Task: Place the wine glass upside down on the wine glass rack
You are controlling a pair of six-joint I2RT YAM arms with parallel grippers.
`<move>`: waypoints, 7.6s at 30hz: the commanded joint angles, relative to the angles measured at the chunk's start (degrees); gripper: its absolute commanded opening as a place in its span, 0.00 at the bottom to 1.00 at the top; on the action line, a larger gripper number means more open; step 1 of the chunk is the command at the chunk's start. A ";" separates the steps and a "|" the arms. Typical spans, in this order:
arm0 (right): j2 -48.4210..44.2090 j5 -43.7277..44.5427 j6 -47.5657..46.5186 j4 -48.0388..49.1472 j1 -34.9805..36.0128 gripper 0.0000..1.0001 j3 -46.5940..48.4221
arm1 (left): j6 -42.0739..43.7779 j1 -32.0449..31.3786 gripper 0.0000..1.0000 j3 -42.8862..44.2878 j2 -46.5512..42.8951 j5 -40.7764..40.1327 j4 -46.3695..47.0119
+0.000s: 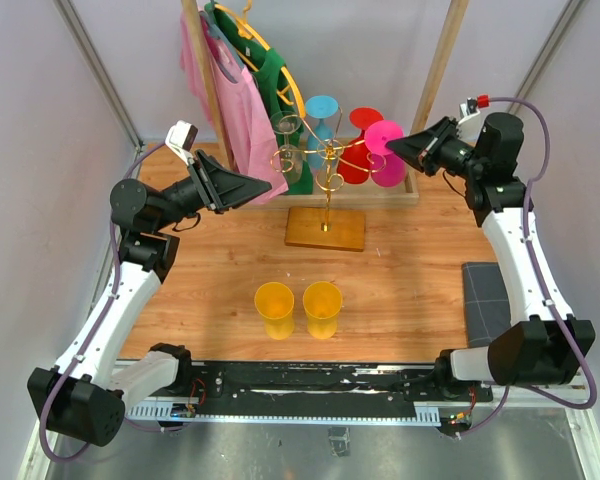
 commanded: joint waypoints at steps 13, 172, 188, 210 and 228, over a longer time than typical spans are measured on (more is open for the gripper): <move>1.43 -1.78 -2.82 -5.90 4.01 0.01 6.62 | 1.39 0.39 0.51 -0.64 -0.89 0.72 -0.38; -8.02 -7.91 -2.65 -3.73 -5.45 0.34 -7.86 | 3.36 0.43 0.52 -3.01 -1.50 0.46 -2.05; -4.74 -6.68 -1.95 -2.46 -2.46 0.12 -5.29 | 3.49 0.39 0.52 -2.66 -1.61 0.45 -2.49; 1.57 -7.11 0.30 1.51 -2.37 0.01 -0.49 | 4.00 0.39 0.52 -3.01 -1.42 0.48 -2.58; 3.09 -8.28 1.31 4.05 -2.33 0.29 -0.39 | 4.02 0.45 0.52 -2.95 -1.19 0.57 -2.32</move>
